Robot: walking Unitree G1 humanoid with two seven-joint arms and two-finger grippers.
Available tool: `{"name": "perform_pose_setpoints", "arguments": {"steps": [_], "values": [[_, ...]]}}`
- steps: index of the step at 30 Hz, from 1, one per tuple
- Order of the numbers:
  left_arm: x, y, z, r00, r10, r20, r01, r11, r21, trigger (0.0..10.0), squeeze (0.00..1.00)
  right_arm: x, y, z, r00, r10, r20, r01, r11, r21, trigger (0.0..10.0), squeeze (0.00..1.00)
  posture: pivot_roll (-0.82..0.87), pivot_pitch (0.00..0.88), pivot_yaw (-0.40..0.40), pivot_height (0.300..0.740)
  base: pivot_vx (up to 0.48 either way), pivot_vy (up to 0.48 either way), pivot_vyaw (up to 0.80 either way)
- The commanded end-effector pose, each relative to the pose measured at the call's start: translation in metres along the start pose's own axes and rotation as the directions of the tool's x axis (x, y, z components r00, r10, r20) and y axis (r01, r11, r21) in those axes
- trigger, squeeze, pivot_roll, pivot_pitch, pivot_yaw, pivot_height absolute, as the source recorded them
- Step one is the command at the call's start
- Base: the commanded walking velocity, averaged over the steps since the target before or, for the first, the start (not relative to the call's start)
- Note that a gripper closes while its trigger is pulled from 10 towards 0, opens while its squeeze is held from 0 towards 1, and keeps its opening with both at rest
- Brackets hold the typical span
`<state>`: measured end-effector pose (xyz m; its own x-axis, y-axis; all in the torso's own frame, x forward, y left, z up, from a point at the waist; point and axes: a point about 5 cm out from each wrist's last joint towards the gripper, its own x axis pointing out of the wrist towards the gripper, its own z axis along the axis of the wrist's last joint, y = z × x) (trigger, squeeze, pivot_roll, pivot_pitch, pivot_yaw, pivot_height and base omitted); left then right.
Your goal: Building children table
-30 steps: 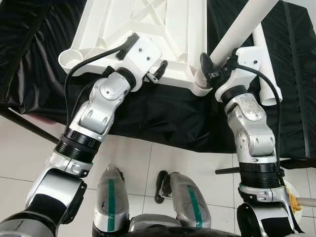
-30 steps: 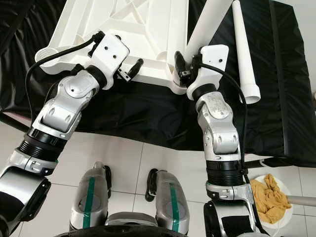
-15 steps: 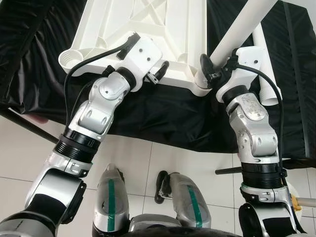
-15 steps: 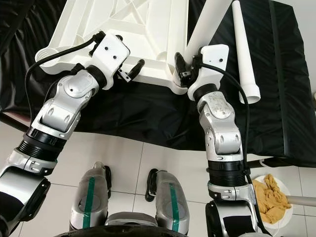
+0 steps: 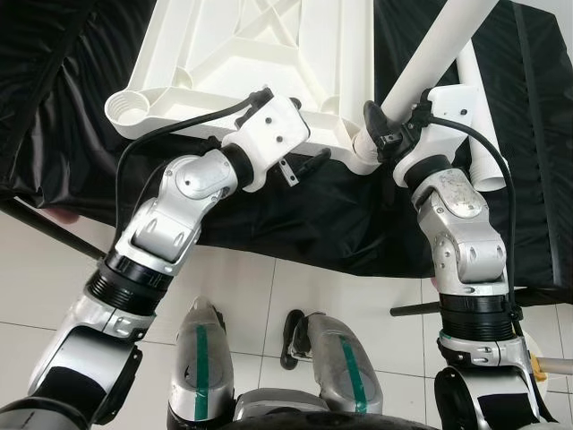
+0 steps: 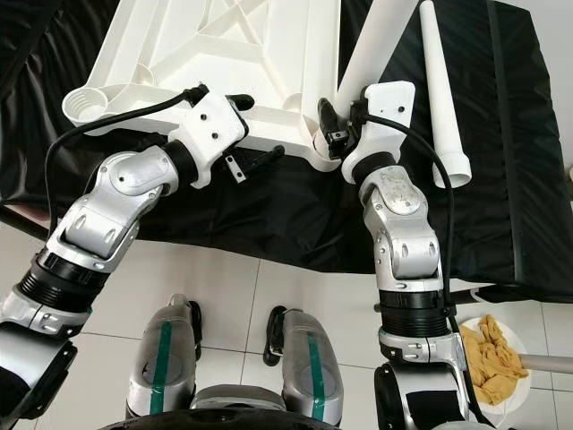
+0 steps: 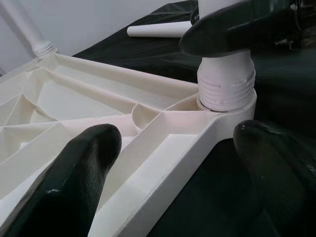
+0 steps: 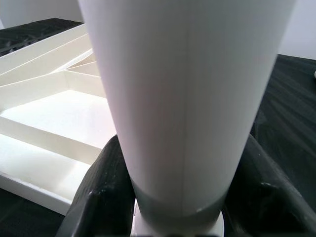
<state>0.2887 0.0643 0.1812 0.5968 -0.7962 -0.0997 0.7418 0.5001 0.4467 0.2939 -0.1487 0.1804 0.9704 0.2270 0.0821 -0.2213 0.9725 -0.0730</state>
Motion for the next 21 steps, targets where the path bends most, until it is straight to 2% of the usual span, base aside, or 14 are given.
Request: {"name": "perform_pose_setpoints", "arguments": {"steps": [1,11,21], "values": [[0.001,-0.006,0.001,0.999,-0.05,0.005,0.05,0.999,0.009,10.0,0.0,-0.002,-0.006,-0.01,0.998,-0.016,-0.055,0.015,1.0,-0.009,10.0,0.0,0.11,0.1,-0.096,0.74,0.0,0.0,0.0],[-0.002,-0.007,0.001,0.997,-0.073,-0.005,0.073,0.997,0.024,10.0,0.0,-0.004,0.0,-0.014,0.997,0.052,-0.063,-0.057,0.995,-0.079,10.0,0.0,0.11,0.101,-0.088,0.74,0.0,0.0,0.0],[-0.003,-0.006,0.002,0.997,-0.08,-0.004,0.081,0.996,0.026,10.0,0.0,0.0,-0.013,-0.016,0.995,0.024,-0.094,-0.022,1.0,0.021,10.0,0.0,0.11,0.092,-0.088,0.74,0.0,0.0,0.0]]}}
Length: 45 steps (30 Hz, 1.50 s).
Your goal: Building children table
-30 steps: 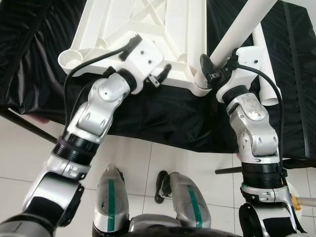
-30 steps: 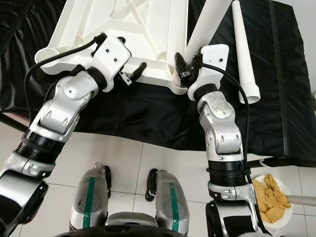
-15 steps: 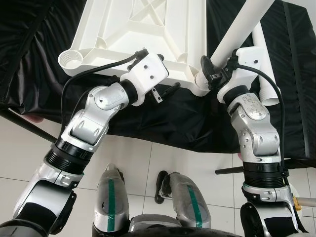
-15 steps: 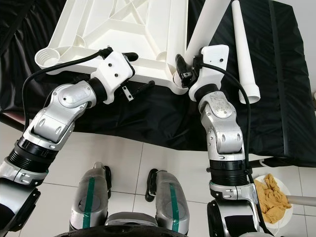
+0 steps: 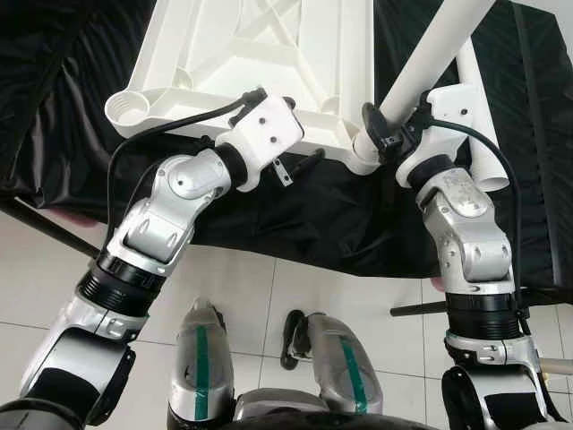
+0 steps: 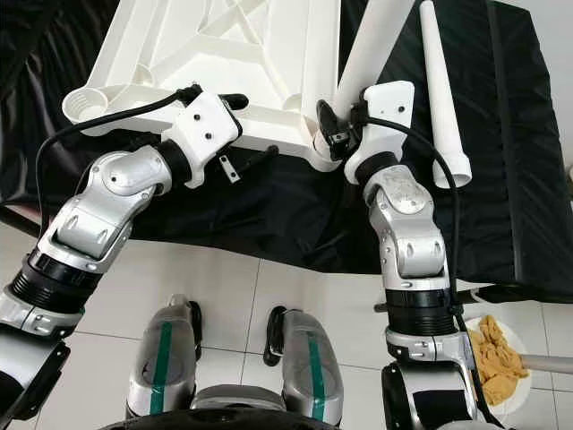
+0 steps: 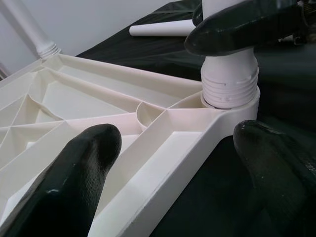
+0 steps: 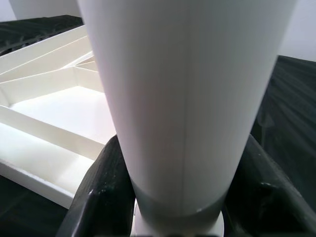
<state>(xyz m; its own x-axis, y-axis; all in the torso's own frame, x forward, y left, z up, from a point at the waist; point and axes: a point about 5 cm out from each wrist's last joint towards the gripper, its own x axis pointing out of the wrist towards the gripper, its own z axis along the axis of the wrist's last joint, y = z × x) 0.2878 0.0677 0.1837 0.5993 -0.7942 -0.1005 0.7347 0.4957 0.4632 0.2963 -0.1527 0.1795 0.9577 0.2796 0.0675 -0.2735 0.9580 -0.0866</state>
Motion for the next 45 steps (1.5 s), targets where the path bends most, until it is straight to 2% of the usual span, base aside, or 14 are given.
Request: {"name": "perform_pose_setpoints", "arguments": {"steps": [1,6,8,11,15,19,24,45], "values": [[0.0,-0.009,0.001,0.997,-0.083,0.001,0.083,0.996,0.011,10.0,0.0,0.0,-0.013,-0.015,0.995,-0.046,-0.092,0.052,0.997,0.057,10.0,0.0,0.11,0.092,-0.088,0.74,0.0,0.0,0.0],[0.001,-0.009,0.001,0.997,-0.083,0.002,0.083,0.996,0.013,10.0,0.0,0.002,-0.016,-0.015,0.994,-0.057,-0.097,0.064,0.995,0.072,10.0,0.0,0.11,0.088,-0.088,0.74,0.0,0.0,0.0],[0.0,-0.009,0.002,0.997,-0.081,0.002,0.081,0.997,0.017,10.0,0.0,0.004,-0.021,-0.016,0.991,-0.077,-0.11,0.089,0.99,0.112,10.0,0.0,0.12,0.084,-0.09,0.74,0.0,0.0,0.0],[0.0,-0.009,0.002,0.997,-0.081,0.002,0.081,0.997,0.017,10.0,0.0,0.004,-0.021,-0.016,0.991,-0.077,-0.11,0.089,0.99,0.112,10.0,0.0,0.12,0.084,-0.09,0.74,0.0,0.0,0.0],[0.0,-0.009,0.002,0.997,-0.08,0.0,0.08,0.997,0.022,10.0,0.0,0.006,-0.026,-0.02,0.986,-0.097,-0.139,0.119,0.981,0.155,10.0,0.0,0.12,0.078,-0.089,0.74,0.0,0.0,0.0],[-0.001,-0.008,0.002,0.997,-0.08,0.0,0.08,0.996,0.024,10.0,0.0,0.007,-0.027,-0.021,0.985,-0.1,-0.143,0.123,0.98,0.159,10.0,0.0,0.12,0.079,-0.09,0.74,0.0,0.0,0.0],[-0.001,-0.009,0.003,0.997,-0.08,0.001,0.08,0.996,0.029,10.0,0.0,0.008,-0.034,-0.024,0.976,-0.131,-0.175,0.167,0.962,0.214,10.0,0.0,0.12,0.077,-0.09,0.74,0.0,0.0,0.0],[0.0,-0.007,0.004,0.997,-0.075,0.001,0.075,0.996,0.042,10.0,0.0,0.008,-0.05,-0.037,0.945,-0.224,-0.24,0.289,0.914,0.284,10.0,0.0,0.12,0.075,-0.092,0.74,0.0,0.0,0.0]]}}
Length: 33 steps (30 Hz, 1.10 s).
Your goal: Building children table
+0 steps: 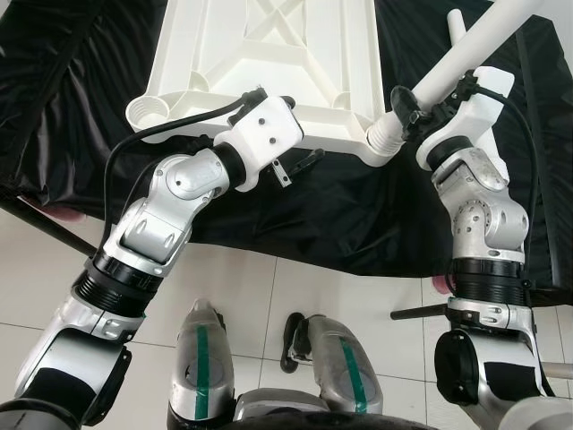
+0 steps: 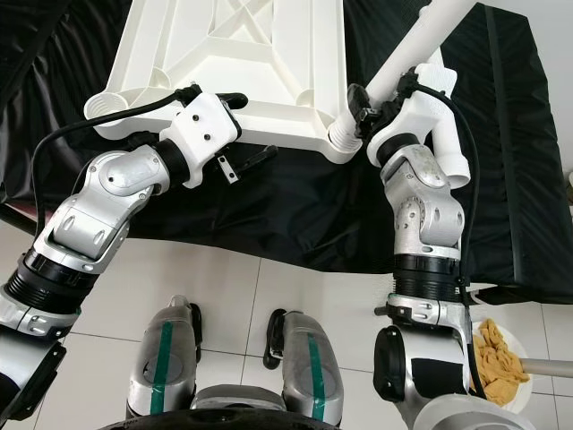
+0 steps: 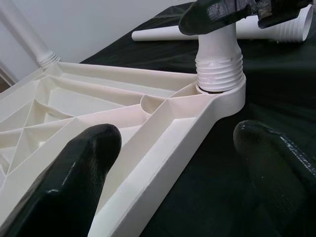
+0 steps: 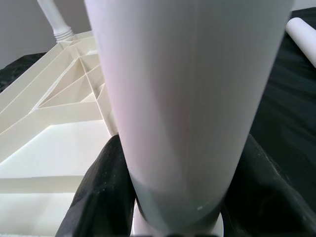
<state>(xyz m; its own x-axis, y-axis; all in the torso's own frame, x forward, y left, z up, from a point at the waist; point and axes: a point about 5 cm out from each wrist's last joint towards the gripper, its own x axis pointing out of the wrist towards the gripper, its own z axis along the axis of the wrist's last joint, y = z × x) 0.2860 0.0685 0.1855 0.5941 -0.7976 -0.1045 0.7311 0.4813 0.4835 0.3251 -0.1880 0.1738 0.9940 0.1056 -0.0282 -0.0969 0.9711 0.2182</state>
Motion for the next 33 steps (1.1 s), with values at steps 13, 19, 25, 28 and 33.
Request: {"name": "perform_pose_setpoints", "arguments": {"steps": [13,19,25,28,33], "values": [[0.0,-0.006,0.001,0.998,-0.061,-0.003,0.061,0.998,0.023,10.0,0.0,-0.008,0.004,-0.024,0.997,0.033,-0.069,-0.043,0.989,-0.138,10.0,0.0,0.12,0.079,-0.092,0.74,0.0,0.0,0.0],[0.0,-0.004,0.002,0.998,-0.058,-0.002,0.058,0.998,0.025,10.0,0.0,-0.008,0.008,-0.028,0.995,0.05,-0.084,-0.062,0.987,-0.145,10.0,0.0,0.12,0.08,-0.092,0.74,0.0,0.0,0.0],[-0.001,-0.004,0.002,0.998,-0.056,-0.004,0.056,0.998,0.026,10.0,0.0,-0.007,0.007,-0.03,0.994,0.048,-0.102,-0.063,0.988,-0.144,10.0,0.0,0.12,0.08,-0.092,0.74,0.0,0.0,0.0],[-0.001,-0.004,0.002,0.998,-0.055,-0.005,0.055,0.998,0.027,10.0,0.0,-0.002,0.008,-0.03,0.991,0.057,-0.12,-0.076,0.984,-0.163,10.0,0.0,0.12,0.083,-0.091,0.74,0.0,0.0,0.0],[-0.001,-0.004,0.002,0.999,-0.054,-0.005,0.055,0.998,0.028,10.0,0.0,0.004,0.011,-0.025,0.987,0.087,-0.132,-0.11,0.977,-0.183,10.0,0.0,0.12,0.085,-0.091,0.74,0.0,0.0,0.0]]}}
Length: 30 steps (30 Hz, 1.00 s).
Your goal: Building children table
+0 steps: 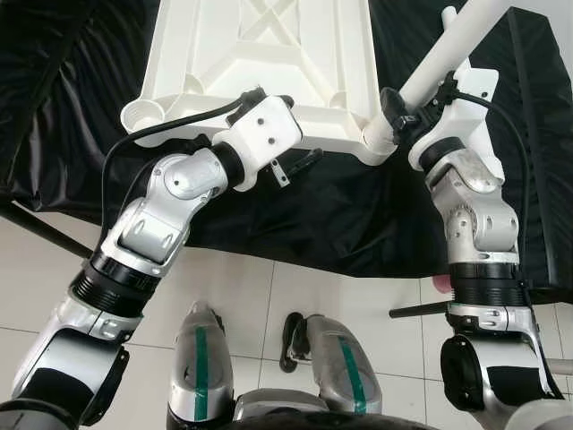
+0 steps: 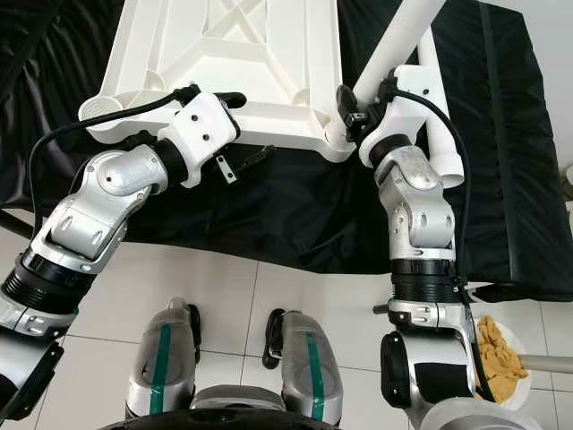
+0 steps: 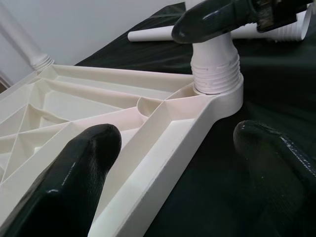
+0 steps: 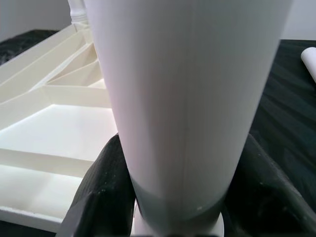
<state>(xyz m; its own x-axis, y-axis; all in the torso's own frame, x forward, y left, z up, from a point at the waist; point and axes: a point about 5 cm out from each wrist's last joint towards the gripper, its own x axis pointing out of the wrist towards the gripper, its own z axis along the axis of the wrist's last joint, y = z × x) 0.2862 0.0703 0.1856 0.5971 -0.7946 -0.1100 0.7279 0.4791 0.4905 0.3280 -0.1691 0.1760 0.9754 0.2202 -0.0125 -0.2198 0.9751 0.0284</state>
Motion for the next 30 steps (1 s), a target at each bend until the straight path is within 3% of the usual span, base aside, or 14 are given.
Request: {"name": "perform_pose_setpoints", "arguments": {"steps": [1,10,30], "values": [[0.0,-0.005,0.003,0.998,-0.055,0.003,0.055,0.998,0.021,10.0,0.0,0.001,-0.001,-0.023,0.991,0.01,-0.131,-0.01,1.0,0.003,10.0,0.0,0.13,0.086,-0.091,0.74,0.0,0.0,0.0],[-0.001,-0.004,0.003,0.999,-0.049,-0.001,0.049,0.999,0.024,10.0,0.0,0.011,0.002,-0.02,0.986,0.052,-0.161,-0.058,0.998,-0.033,10.0,0.0,0.14,0.093,-0.097,0.74,0.0,0.0,0.0],[-0.003,-0.002,0.003,0.999,-0.04,-0.007,0.04,0.999,0.03,10.0,0.0,0.01,-0.004,-0.033,0.97,0.057,-0.236,-0.056,0.998,0.009,10.0,0.0,0.13,0.116,-0.085,0.74,0.0,0.0,0.0]]}}
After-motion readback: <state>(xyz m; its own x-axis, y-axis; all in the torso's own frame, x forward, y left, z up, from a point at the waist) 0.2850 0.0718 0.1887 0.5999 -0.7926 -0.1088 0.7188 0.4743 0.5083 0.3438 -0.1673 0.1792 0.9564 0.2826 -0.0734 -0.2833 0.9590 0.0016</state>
